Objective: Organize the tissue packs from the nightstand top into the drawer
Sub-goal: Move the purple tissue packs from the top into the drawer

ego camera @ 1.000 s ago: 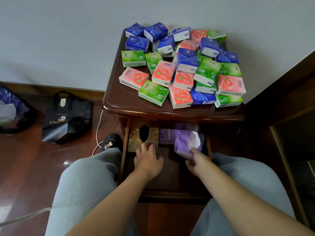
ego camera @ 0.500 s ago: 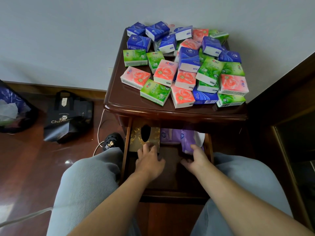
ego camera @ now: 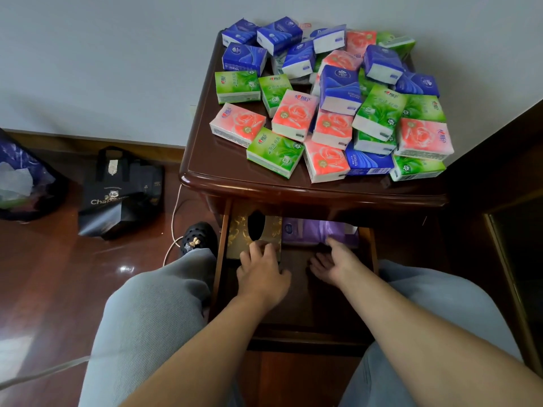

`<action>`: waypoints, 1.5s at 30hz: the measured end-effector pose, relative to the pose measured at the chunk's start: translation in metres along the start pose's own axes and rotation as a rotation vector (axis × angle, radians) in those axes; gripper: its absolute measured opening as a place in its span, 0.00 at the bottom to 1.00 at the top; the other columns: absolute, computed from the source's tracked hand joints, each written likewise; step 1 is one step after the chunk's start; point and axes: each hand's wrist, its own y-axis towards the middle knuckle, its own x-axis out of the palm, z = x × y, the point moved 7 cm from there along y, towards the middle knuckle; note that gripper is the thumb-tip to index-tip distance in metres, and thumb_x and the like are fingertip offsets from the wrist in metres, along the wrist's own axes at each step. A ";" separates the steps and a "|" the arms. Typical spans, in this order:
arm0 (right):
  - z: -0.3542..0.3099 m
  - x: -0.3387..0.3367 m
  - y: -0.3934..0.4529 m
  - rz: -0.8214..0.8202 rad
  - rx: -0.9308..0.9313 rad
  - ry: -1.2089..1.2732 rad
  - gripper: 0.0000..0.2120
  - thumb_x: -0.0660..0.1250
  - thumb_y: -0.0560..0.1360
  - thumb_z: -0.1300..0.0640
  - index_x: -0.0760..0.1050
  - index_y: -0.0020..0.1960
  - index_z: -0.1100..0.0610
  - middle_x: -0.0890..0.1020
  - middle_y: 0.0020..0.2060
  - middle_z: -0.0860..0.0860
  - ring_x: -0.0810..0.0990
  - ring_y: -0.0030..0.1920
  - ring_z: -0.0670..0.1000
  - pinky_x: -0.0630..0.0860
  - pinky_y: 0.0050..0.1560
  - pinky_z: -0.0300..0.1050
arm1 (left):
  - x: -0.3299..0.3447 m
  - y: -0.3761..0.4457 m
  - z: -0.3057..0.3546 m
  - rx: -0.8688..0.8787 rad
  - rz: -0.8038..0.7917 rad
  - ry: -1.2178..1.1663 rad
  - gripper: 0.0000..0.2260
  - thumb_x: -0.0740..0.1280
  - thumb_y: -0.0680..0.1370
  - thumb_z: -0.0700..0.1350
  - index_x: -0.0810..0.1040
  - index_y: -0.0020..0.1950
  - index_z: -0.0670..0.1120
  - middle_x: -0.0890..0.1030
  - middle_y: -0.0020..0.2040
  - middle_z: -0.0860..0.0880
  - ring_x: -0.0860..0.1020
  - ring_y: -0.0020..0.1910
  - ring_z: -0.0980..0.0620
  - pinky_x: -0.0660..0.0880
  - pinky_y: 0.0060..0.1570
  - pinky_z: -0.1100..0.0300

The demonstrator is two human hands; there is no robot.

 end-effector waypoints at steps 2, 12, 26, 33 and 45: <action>-0.002 0.006 0.003 0.007 -0.015 -0.009 0.22 0.74 0.78 0.51 0.74 0.68 0.57 0.81 0.54 0.56 0.79 0.53 0.56 0.76 0.60 0.56 | 0.000 0.001 0.001 0.007 0.016 0.006 0.25 0.66 0.79 0.53 0.64 0.75 0.52 0.59 0.75 0.46 0.58 0.74 0.41 0.65 0.72 0.45; 0.001 0.021 0.012 0.162 -0.113 0.044 0.21 0.75 0.77 0.49 0.77 0.66 0.55 0.84 0.55 0.57 0.84 0.50 0.58 0.83 0.50 0.53 | 0.000 0.006 0.003 0.003 0.065 0.008 0.26 0.67 0.78 0.52 0.64 0.74 0.54 0.60 0.73 0.48 0.59 0.73 0.42 0.66 0.70 0.46; -0.007 -0.011 -0.009 0.427 -0.333 -0.422 0.18 0.68 0.80 0.43 0.78 0.60 0.57 0.81 0.55 0.57 0.80 0.48 0.55 0.79 0.49 0.49 | -0.001 0.004 0.005 0.013 0.087 0.056 0.28 0.67 0.79 0.53 0.63 0.76 0.51 0.59 0.76 0.45 0.59 0.74 0.41 0.68 0.70 0.47; -0.018 0.001 -0.006 0.283 -0.526 -0.575 0.17 0.68 0.81 0.54 0.78 0.68 0.54 0.77 0.67 0.59 0.78 0.65 0.62 0.73 0.63 0.52 | 0.000 0.001 0.005 0.026 0.069 0.061 0.28 0.67 0.79 0.53 0.62 0.77 0.51 0.58 0.77 0.45 0.58 0.75 0.40 0.68 0.71 0.45; -0.043 0.004 -0.032 0.134 -0.690 -0.507 0.07 0.69 0.79 0.57 0.79 0.55 0.49 0.82 0.49 0.47 0.81 0.55 0.54 0.72 0.56 0.47 | -0.007 -0.004 0.006 0.077 0.071 -0.028 0.23 0.65 0.80 0.52 0.66 0.74 0.51 0.63 0.73 0.47 0.61 0.72 0.44 0.70 0.68 0.48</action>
